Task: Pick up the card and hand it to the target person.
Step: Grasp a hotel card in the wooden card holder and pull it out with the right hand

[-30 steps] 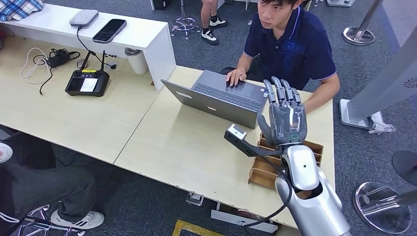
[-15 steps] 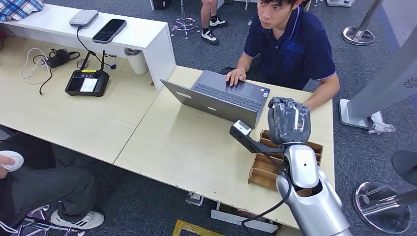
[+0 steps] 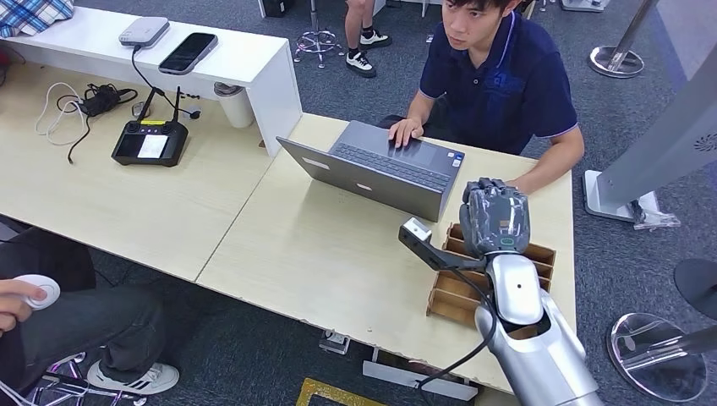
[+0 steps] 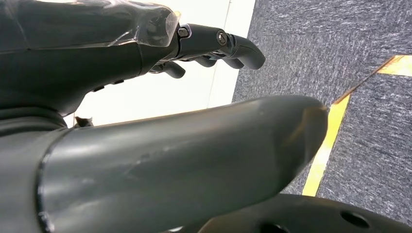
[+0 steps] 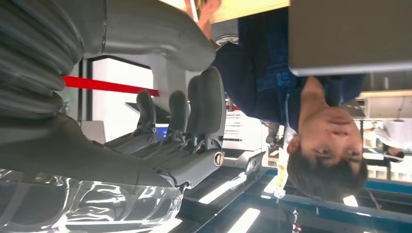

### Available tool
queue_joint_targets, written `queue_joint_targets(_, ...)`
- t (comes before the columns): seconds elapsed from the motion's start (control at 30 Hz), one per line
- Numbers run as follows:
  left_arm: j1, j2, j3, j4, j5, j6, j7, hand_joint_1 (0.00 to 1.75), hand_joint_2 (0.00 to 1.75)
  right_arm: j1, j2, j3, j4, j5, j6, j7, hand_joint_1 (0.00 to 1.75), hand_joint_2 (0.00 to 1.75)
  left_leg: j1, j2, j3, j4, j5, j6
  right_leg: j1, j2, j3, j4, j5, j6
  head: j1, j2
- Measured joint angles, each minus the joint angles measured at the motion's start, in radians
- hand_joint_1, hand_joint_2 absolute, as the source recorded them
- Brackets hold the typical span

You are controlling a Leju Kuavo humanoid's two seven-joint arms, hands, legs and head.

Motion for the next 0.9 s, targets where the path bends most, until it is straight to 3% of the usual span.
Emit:
queue_joint_targets(0.23,0.001,0.001,0.000,0.000,0.021,0.015,0.013,0.00,0.00,-0.023,0.000,-0.011,0.082,0.014,-0.019,0.027,0.93,1.75,0.000,0.000,0.000,0.000,0.000,0.000,0.000,0.000,0.000,0.000,0.000,0.000,0.000,0.000)
queue_joint_targets(0.4,0.002,0.002,0.000,0.000,0.030,0.027,0.014,0.00,0.00,-0.027,0.000,-0.024,0.120,0.028,-0.027,0.039,1.03,1.75,0.000,0.000,0.000,0.000,0.000,0.000,0.000,0.000,0.000,0.000,0.000,-0.001,0.000,0.000)
queue_joint_targets(0.9,0.003,0.002,0.000,0.000,0.049,0.037,0.017,0.00,0.00,-0.029,0.000,-0.049,0.161,0.029,-0.022,0.050,0.99,1.75,0.000,0.000,0.000,0.000,0.000,0.000,0.000,0.000,0.000,0.000,0.001,-0.001,0.000,0.000)
